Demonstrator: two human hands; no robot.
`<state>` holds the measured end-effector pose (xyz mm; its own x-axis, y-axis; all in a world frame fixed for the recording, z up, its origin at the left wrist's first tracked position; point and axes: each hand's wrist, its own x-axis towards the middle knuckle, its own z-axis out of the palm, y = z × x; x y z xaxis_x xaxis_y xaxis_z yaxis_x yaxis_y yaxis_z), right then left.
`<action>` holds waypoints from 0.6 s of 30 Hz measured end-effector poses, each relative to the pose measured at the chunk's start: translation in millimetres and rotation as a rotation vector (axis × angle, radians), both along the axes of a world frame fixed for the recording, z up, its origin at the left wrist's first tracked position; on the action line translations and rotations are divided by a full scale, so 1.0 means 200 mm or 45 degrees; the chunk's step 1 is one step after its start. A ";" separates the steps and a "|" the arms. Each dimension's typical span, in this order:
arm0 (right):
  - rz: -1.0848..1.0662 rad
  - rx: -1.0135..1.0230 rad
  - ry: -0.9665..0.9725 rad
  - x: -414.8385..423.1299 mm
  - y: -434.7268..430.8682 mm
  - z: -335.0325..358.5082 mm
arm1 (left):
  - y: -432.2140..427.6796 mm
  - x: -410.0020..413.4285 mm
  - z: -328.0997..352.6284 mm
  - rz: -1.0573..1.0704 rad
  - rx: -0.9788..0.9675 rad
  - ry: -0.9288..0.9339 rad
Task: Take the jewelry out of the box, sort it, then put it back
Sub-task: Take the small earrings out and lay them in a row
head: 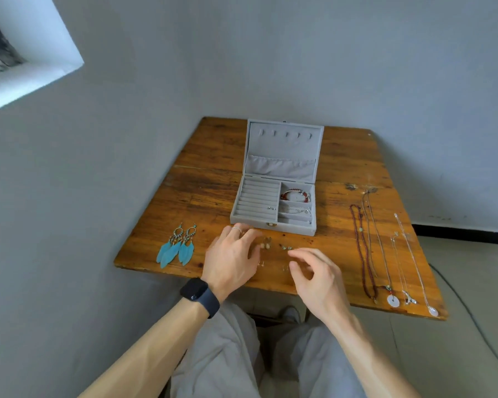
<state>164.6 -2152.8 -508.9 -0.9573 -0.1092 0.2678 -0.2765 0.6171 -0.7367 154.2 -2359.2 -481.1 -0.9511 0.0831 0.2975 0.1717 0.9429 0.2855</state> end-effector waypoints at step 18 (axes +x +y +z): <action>0.054 0.697 0.053 -0.72 -0.21 0.17 | -0.06 -0.59 -0.12 -0.034 -0.030 -0.397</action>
